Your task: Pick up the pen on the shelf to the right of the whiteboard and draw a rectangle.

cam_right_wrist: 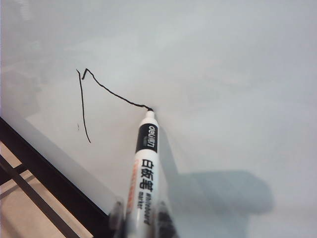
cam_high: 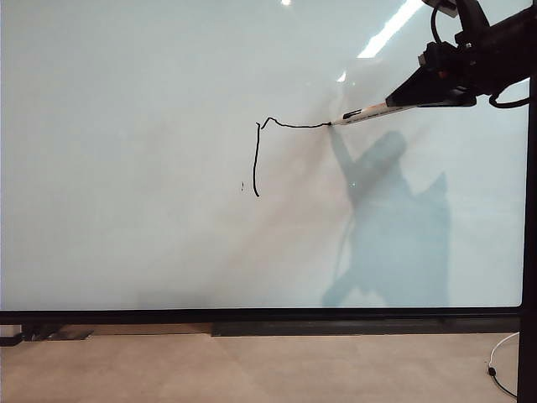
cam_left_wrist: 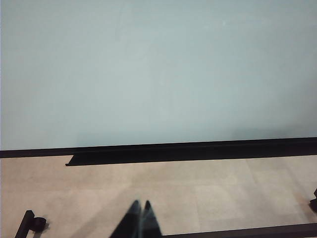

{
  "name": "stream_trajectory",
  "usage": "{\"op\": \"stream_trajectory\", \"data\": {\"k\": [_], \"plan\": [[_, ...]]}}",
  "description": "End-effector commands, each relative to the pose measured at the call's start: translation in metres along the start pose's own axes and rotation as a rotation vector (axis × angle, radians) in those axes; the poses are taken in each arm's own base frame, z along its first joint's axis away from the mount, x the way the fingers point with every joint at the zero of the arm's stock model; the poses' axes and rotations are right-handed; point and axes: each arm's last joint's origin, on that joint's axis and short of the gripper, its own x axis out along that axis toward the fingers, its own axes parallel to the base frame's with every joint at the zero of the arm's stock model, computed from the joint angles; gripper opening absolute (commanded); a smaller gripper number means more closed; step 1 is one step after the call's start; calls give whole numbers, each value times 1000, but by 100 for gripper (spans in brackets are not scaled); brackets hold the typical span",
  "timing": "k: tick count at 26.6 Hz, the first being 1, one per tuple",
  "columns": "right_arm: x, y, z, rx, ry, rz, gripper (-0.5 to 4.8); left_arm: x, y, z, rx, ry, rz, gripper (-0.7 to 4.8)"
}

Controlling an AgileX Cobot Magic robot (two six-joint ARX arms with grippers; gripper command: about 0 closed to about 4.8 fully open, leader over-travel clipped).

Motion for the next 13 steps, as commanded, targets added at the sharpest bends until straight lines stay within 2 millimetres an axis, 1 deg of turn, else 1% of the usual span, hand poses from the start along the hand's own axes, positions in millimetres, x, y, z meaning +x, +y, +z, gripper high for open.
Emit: {"op": "stream_trajectory", "data": {"k": [1,2,5,8,10,13], "plan": [[-3,5,3,1,8,16,-6,0,0,2,1,-13,-2,-5],[-4,12,3,-3,16,30,-6,0,0,2,1,-13,-2,-5],[-9,49,-7,-20,32,41,-6,0,0,2,1,-13,-2,-5],[-9,63,-17,25,23,73,-6,0,0,2,1,-13,-2,-5],[-5,72,-23,38,19,74,-6,0,0,2,1,-14,-2,-5],[5,80,-30,38,21,76,-6,0,0,2,1,-13,-1,-5]]}}
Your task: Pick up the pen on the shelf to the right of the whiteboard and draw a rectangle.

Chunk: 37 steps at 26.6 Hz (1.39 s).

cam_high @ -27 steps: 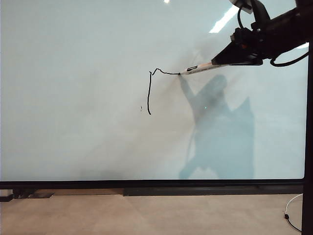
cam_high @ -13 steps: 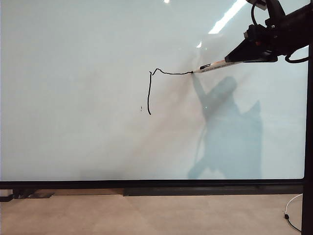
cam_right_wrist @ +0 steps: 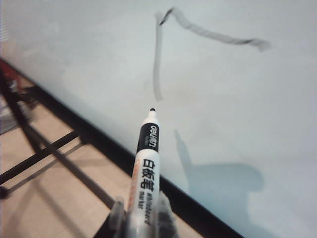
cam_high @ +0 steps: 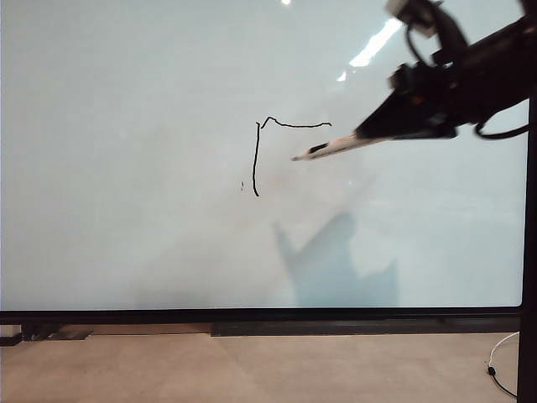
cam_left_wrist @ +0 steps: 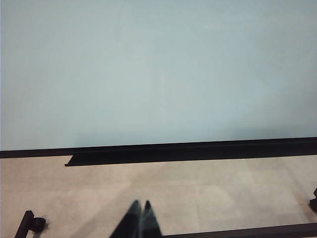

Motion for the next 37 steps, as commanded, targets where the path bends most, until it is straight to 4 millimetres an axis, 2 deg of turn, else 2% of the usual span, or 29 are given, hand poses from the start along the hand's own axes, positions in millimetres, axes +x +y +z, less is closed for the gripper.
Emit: {"op": "stream_trajectory", "data": {"k": [1,8,10,20,37], "plan": [[12,5,0,-1,-53,1,-6,0,0,2,1,-13,-2,-5],[45,2,-25,81,-92,27,-6,0,0,2,1,-13,-1,-5],[49,3,-28,80,-104,30,-6,0,0,2,1,-13,-2,-5],[72,-6,-27,68,-105,29,-6,0,0,2,1,-13,-1,-5],[80,-9,-33,64,-57,30,-6,0,0,2,1,-13,-1,-5]]}}
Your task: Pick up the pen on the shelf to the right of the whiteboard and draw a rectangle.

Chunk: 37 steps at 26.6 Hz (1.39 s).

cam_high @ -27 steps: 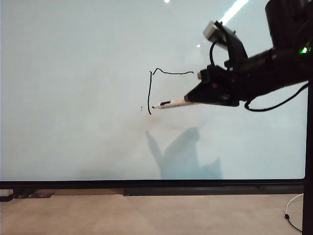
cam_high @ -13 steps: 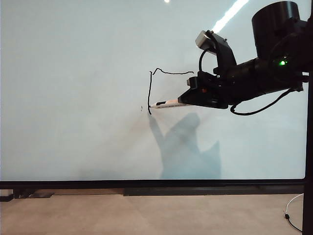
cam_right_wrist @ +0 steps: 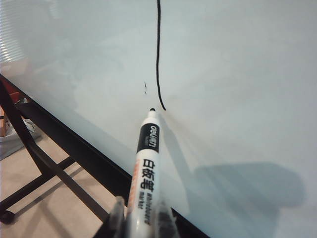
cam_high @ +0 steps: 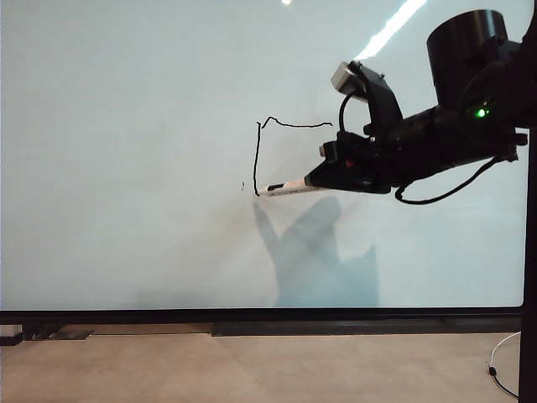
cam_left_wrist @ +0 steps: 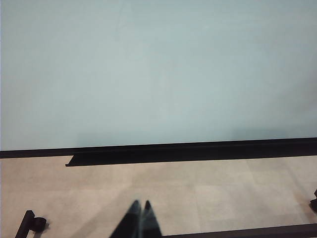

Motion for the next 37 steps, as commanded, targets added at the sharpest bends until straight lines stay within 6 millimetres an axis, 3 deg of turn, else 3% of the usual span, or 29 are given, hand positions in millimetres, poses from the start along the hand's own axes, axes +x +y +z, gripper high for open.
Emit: {"op": "stream_trajectory", "data": {"k": [1,37], "plan": [[4,-1,1,-6,-7,3,-6,0,0,2,1,-13,-1,-5],[11,-8,4,-19,-19,-46,-6,0,0,2,1,-13,-1,-5]]}}
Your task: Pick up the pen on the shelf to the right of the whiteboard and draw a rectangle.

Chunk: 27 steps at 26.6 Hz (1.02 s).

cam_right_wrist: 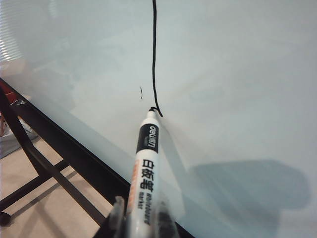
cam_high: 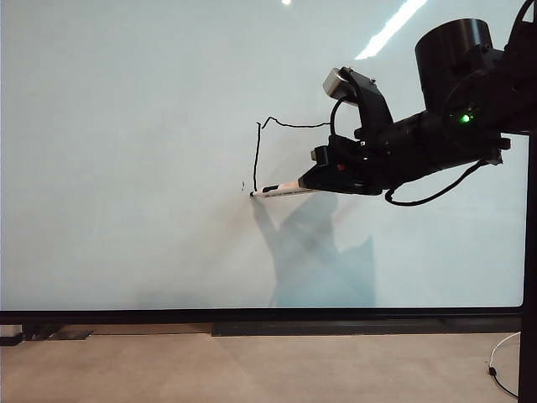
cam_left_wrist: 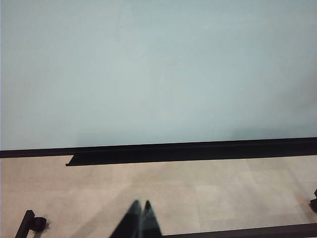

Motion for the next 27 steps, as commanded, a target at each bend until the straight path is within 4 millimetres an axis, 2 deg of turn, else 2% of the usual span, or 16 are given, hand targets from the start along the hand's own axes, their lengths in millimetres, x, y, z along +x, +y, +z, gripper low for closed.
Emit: {"op": "stream_trajectory", "data": {"k": [1,18,27], "plan": [[-1,-2,3,-11,-16,-31,-6,0,0,2,1,-13,-1,-5],[-7,-15,3,-13,-19,-68,-6,0,0,2,1,-13,-1,-5],[-28,-26,5,-24,-21,-122,-6,0,0,2,1,-13,-1,-5]]}}
